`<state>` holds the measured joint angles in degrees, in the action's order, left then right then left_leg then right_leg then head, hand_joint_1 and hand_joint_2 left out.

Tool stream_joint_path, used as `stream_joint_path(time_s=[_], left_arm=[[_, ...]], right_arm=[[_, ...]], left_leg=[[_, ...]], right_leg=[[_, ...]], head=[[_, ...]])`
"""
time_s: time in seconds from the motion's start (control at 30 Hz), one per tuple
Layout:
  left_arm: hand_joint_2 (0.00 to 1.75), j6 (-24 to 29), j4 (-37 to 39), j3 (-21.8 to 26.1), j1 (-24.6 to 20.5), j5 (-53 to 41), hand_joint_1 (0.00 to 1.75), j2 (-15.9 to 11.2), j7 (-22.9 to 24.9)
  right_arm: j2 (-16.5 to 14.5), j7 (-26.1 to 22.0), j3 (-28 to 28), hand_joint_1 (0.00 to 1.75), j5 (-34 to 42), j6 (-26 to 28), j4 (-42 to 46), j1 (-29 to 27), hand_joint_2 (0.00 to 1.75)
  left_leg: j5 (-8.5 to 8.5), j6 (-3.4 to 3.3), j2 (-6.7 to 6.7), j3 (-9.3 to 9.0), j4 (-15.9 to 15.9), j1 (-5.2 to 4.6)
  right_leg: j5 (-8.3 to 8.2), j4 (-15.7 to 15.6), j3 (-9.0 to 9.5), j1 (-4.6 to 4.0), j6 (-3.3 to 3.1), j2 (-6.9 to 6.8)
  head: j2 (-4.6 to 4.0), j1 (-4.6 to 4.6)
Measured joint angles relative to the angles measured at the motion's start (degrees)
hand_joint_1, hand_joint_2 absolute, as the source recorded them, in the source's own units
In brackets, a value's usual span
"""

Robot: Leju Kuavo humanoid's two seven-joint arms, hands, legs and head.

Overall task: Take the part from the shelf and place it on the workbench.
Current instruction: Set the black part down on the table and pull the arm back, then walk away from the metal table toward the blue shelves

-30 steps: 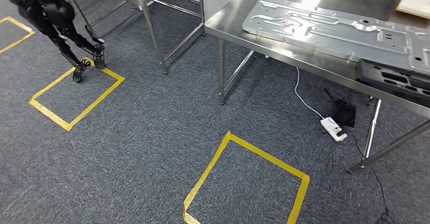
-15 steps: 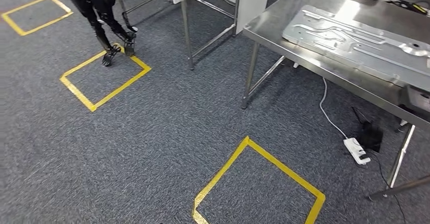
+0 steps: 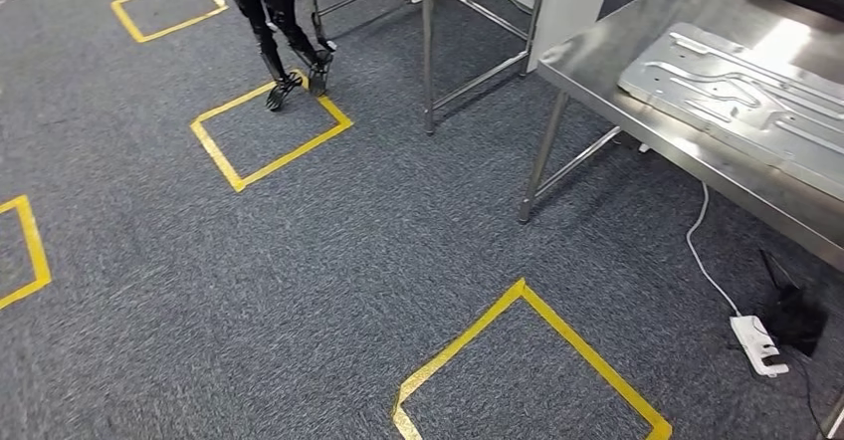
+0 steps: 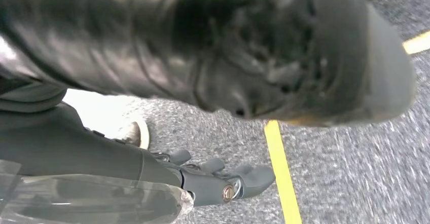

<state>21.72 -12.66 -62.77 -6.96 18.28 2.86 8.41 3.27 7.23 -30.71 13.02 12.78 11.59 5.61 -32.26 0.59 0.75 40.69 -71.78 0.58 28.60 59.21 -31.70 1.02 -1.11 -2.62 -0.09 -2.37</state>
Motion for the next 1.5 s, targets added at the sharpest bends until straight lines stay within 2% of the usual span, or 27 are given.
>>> stream_joint_path(time_s=[0.03, 0.1, 0.17, 0.23, 0.3, 0.4, 0.43, 0.47, 0.5, 0.53, 0.6, 0.67, 0.73, 0.77, 0.83, 0.9, 0.97, 1.0, 1.03, 1.1, 1.17, 1.23, 1.3, 1.37, 1.43, 1.47, 1.5], left_arm=[[0.00, -0.25, 0.00, 0.00, 0.04, -0.22, 0.00, 0.00, -0.38], [0.00, -0.78, 0.00, 0.00, -0.08, -0.88, 0.00, -0.01, -1.14], [0.00, -1.24, 0.00, -0.01, -0.30, -1.63, 0.00, -0.07, -1.88], [0.00, -1.57, 0.00, -0.05, -0.25, -2.30, 0.00, -0.25, -2.60], [0.00, -1.85, 0.00, -0.11, -0.13, -2.86, 0.00, -0.40, -3.11], [0.00, -2.31, 0.00, -0.21, -0.37, -3.25, 0.00, -0.50, -3.25], [0.00, -2.54, 0.00, -0.26, -0.44, -3.31, 0.00, -0.51, -3.17], [0.00, -2.76, 0.00, -0.31, -0.43, -3.45, 0.00, -0.54, -3.07], [0.00, -2.94, 0.00, -0.36, -0.36, -3.63, 0.00, -0.58, -2.97], [0.00, -3.08, 0.00, -0.42, -0.29, -3.86, 0.00, -0.64, -2.92], [0.00, -3.32, 0.00, -0.53, -0.26, -4.26, 0.00, -0.71, -2.93], [0.00, -3.58, 0.00, -0.62, -0.35, -4.50, 0.00, -0.75, -2.96], [0.00, -3.89, 0.00, -0.77, -0.28, -4.82, 0.00, -0.85, -2.91], [0.00, -4.04, 0.00, -0.91, -0.18, -5.03, 0.00, -0.98, -2.87], [0.00, -4.43, 0.00, -1.28, -0.19, -5.43, 0.00, -1.23, -2.82], [0.00, -4.80, 0.00, -1.64, -0.38, -5.74, 0.00, -1.32, -2.82], [0.00, -5.05, 0.00, -1.91, -0.44, -5.89, 0.00, -1.36, -2.82], [0.00, -5.11, 0.00, -1.98, -0.37, -5.93, 0.00, -1.42, -2.82], [0.00, -5.15, 0.00, -2.03, -0.30, -5.96, 0.00, -1.49, -2.82], [0.00, -5.16, 0.00, -2.05, -0.31, -5.98, 0.00, -1.62, -2.85], [0.00, -5.17, 0.00, -2.09, -0.51, -6.03, 0.00, -1.66, -2.90], [0.00, -5.17, 0.00, -2.12, -0.52, -6.08, 0.00, -1.75, -2.92], [0.00, -5.07, 0.00, -2.15, -0.38, -6.10, 0.00, -1.89, -2.99], [0.00, -4.92, 0.00, -2.21, -0.48, -6.12, 0.00, -1.92, -3.17], [0.00, -4.87, 0.00, -2.41, -0.70, -6.13, 0.00, -1.92, -3.33], [0.00, -4.89, 0.00, -2.57, -0.72, -6.13, 0.00, -1.92, -3.37], [0.00, -4.90, 0.00, -2.74, -0.69, -6.14, 0.00, -1.92, -3.38]], right_arm=[[-0.03, 0.38, 0.00, 0.00, 0.25, 0.10, -0.01, 0.02, 0.00], [-0.06, 0.87, 0.00, 0.00, 0.62, 0.43, -0.01, 0.03, 0.00], [-0.06, 1.04, 0.00, 0.00, 0.73, 0.88, -0.01, 0.06, 0.00], [-0.07, 0.87, 0.00, 0.00, 0.78, 1.47, 0.02, 0.20, 0.00], [-0.08, 0.59, 0.00, 0.00, 1.01, 2.08, 0.07, 0.38, 0.00], [-0.08, 0.49, 0.00, 0.00, 1.58, 2.64, 0.08, 0.25, 0.00], [-0.10, 0.51, 0.00, 0.00, 1.68, 2.72, 0.08, 0.12, 0.00], [-0.13, 0.54, 0.00, 0.00, 1.75, 2.76, 0.08, 0.00, 0.00], [-0.15, 0.57, 0.00, 0.00, 1.83, 2.81, 0.07, -0.07, 0.00], [-0.17, 0.60, 0.00, 0.00, 1.95, 2.88, 0.07, -0.07, 0.00], [-0.18, 0.65, 0.00, 0.00, 2.22, 3.04, 0.05, -0.06, 0.00], [-0.21, 0.65, 0.00, 0.00, 2.37, 3.21, 0.03, 0.02, 0.00], [-0.42, 0.71, 0.00, 0.00, 2.40, 3.32, 0.02, 0.16, 0.00], [-0.64, 0.79, 0.00, 0.00, 2.41, 3.38, 0.03, 0.24, 0.00], [-0.98, 1.02, 0.00, 0.00, 2.58, 3.58, 0.03, 0.23, 0.00], [-1.14, 1.30, 0.00, 0.00, 2.73, 3.68, 0.01, 0.09, 0.00], [-1.25, 1.56, 0.00, 0.00, 2.73, 3.60, 0.00, -0.02, 0.00], [-1.34, 1.65, 0.00, 0.00, 2.72, 3.56, -0.01, -0.02, 0.00], [-1.42, 1.70, 0.00, 0.00, 2.72, 3.54, -0.01, -0.01, 0.00], [-1.55, 1.71, 0.00, 0.00, 2.72, 3.53, -0.01, 0.00, 0.00], [-1.58, 1.72, 0.00, 0.00, 2.72, 3.53, -0.01, 0.05, 0.00], [-1.62, 1.72, 0.00, 0.00, 2.72, 3.53, 0.01, 0.26, 0.00], [-1.70, 1.72, 0.00, 0.00, 2.73, 3.54, 0.04, 0.48, 0.00], [-1.74, 1.73, 0.00, 0.00, 2.74, 3.57, 0.06, 0.51, 0.00], [-1.78, 1.73, 0.00, 0.00, 2.69, 3.55, 0.05, 0.27, 0.00], [-1.83, 1.72, 0.00, 0.00, 2.51, 3.40, 0.04, 0.10, 0.00], [-1.89, 1.70, 0.00, 0.00, 2.07, 3.08, 0.03, -0.04, 0.00]], left_leg=[[1.83, 0.00, -0.64, -1.61, 3.03, 0.05], [4.42, -0.27, -3.45, -5.15, 9.94, -0.27], [4.77, -0.91, -4.88, -6.51, 12.75, -0.82], [4.88, -1.64, -3.60, -6.64, 13.08, -0.95], [5.17, -2.27, -2.38, -7.20, 13.81, -0.73], [5.34, -3.13, -0.50, -7.65, 14.26, -0.62], [5.33, -3.30, 0.30, -7.67, 14.24, -0.66], [5.29, -3.35, 1.16, -7.71, 14.21, -0.71], [5.27, -3.35, 2.06, -7.79, 14.15, -0.73], [5.23, -3.30, 2.95, -7.86, 14.05, -0.73], [5.02, -3.01, 4.49, -7.77, 13.61, -0.74], [4.88, -2.43, 5.74, -7.34, 13.25, -0.58], [5.03, -1.65, 6.91, -7.00, 13.35, -0.33], [4.95, -1.32, 6.81, -6.90, 13.23, -0.30], [3.40, -0.65, 4.32, -5.63, 10.67, -0.42], [0.29, 0.00, 1.17, -2.36, 4.24, -0.19], [-1.11, 0.64, 0.26, 0.56, -0.95, 0.31], [-0.33, 0.94, 0.01, 0.66, -0.85, 0.55], [1.29, 1.21, -0.41, -0.31, 1.26, 0.78], [4.76, 1.59, -2.77, -4.08, 8.52, 0.86], [5.92, 1.05, -4.36, -6.25, 12.75, 0.61], [5.68, 0.00, -3.53, -6.33, 13.10, 0.41], [5.72, -0.84, -2.43, -6.61, 13.41, 0.52], [5.84, -1.62, -1.34, -6.91, 13.73, 0.59], [5.79, -2.19, 0.01, -6.94, 13.76, 0.25], [5.75, -2.39, 0.82, -6.98, 13.75, 0.02], [5.72, -2.47, 1.66, -7.04, 13.75, -0.22]], right_leg=[[0.11, 0.00, 0.12, 0.03, 0.11, -0.67], [0.42, 0.03, 0.45, -0.08, 0.55, -1.91], [0.72, -0.03, 0.82, -0.31, 1.16, -3.03], [0.96, -0.29, 1.24, -0.41, 1.88, -4.05], [1.98, 0.71, 1.23, -0.18, 2.50, -2.65], [6.58, 9.72, -2.99, 0.04, 2.64, 1.45], [7.64, 12.97, -4.76, 0.04, 2.62, 1.89], [7.62, 14.57, -5.80, 0.04, 2.58, 2.07], [6.49, 14.10, -5.87, 0.04, 2.50, 2.22], [4.50, 11.67, -5.01, 0.05, 2.36, 2.56], [0.82, 4.56, -2.20, 0.13, 1.93, 5.03], [-0.18, 0.66, -0.60, 0.08, 1.61, 7.16], [-0.04, 0.05, -0.17, -0.06, 1.29, 6.72], [-0.19, -0.34, 0.15, 0.00, 1.02, 6.07], [-0.50, -1.17, 0.81, 0.29, 0.34, 4.60], [-0.51, -1.46, 1.09, 0.25, -0.09, 2.91], [-0.28, -1.46, 1.21, 0.30, -0.08, 1.22], [-0.12, -1.44, 1.32, 0.42, 0.07, 0.46], [0.08, -1.40, 1.50, 0.59, 0.32, -0.23], [0.63, -1.22, 1.99, 0.75, 1.10, -1.44], [1.18, -1.10, 2.48, 0.48, 1.98, -2.49], [1.44, -1.38, 3.11, 0.27, 2.69, -3.46], [2.21, -0.99, 3.42, 0.50, 3.32, -2.70], [4.84, 3.36, 1.46, 0.59, 3.49, 0.00], [7.82, 10.90, -2.64, 0.29, 3.13, 1.68], [8.23, 13.53, -4.32, 0.12, 2.87, 1.88], [7.57, 14.30, -5.19, -0.08, 2.53, 1.99]], head=[[0.00, -0.02], [0.00, -0.01], [0.00, 0.05], [0.00, 0.06], [0.00, 0.21], [0.00, 0.66], [0.00, 0.70], [0.00, 0.70], [0.00, 0.69], [0.00, 0.70], [0.00, 0.69], [0.00, 0.67], [0.00, 0.63], [0.00, 0.65], [0.00, 0.21], [0.00, -0.23], [0.00, -0.25], [0.00, -0.26], [0.00, -0.27], [0.00, -0.37], [0.00, -0.43], [0.00, -0.32], [0.00, -0.14], [0.00, 0.11], [0.00, 0.28], [0.00, 0.32], [0.00, 0.34]])
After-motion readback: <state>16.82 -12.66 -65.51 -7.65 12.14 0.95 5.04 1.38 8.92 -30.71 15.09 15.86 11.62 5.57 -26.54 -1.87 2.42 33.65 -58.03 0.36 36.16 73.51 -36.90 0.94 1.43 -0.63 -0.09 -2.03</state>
